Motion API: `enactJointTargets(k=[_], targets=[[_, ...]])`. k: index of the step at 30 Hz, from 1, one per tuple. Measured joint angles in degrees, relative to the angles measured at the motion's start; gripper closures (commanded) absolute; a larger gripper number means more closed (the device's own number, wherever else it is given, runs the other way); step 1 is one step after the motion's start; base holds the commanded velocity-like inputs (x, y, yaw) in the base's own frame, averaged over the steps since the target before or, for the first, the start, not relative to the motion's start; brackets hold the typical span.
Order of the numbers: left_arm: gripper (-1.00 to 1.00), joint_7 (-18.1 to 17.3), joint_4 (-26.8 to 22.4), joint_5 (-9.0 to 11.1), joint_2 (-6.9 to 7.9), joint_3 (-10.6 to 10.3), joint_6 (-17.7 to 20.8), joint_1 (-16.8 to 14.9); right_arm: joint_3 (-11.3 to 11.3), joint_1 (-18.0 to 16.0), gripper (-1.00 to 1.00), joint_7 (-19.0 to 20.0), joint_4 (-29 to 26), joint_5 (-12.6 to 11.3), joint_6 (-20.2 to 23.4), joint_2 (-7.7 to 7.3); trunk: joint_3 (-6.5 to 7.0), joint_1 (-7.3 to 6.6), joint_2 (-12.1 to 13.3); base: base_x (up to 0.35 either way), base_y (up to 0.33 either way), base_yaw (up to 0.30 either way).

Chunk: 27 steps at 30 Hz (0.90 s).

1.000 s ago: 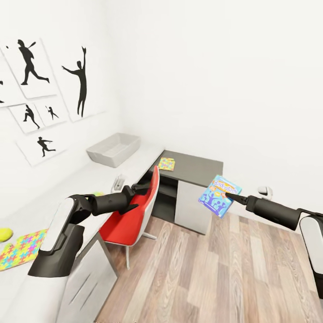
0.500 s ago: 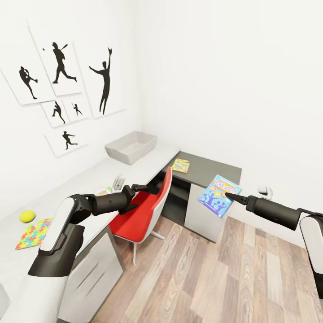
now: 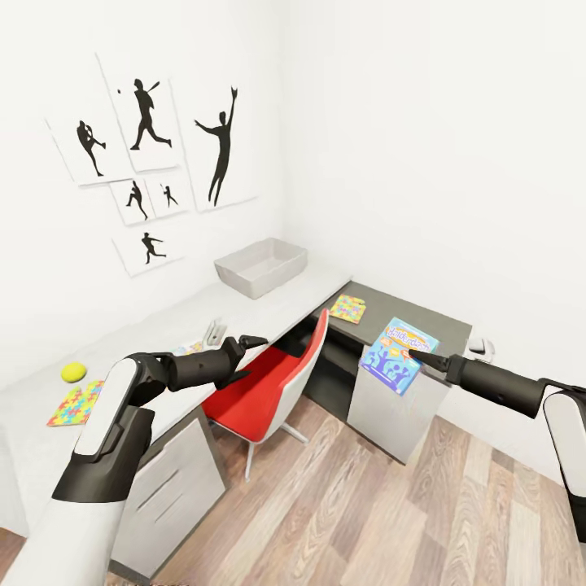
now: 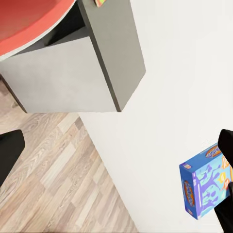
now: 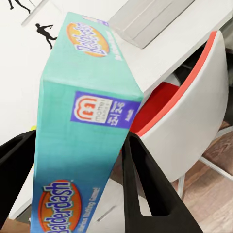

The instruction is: Put all the toys in the child's room - the three board games (two on the bed and one on the table), the two jigsaw puzzles on the table, and the tennis ball on the table - inside the toy box on the table in the child's room.

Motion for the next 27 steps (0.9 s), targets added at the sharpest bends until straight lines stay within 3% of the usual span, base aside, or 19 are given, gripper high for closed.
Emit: enactJointTargets(k=[9,27], targets=[[-1.0,0.0,0.0,-0.6,-0.11,0.1,0.0,0.0,0.0,0.0,1.0,0.0,0.0,0.1,0.0,0.0,0.0,0.01,0.0,0.095,-0.211,0.3],[-1.0,0.0,0.0,-0.7,-0.18,0.2,-0.1,0.0,0.0,0.0,1.0,0.0,0.0,0.1,0.0,0.0,0.0,0.01,0.0,0.01,-0.022,0.3]])
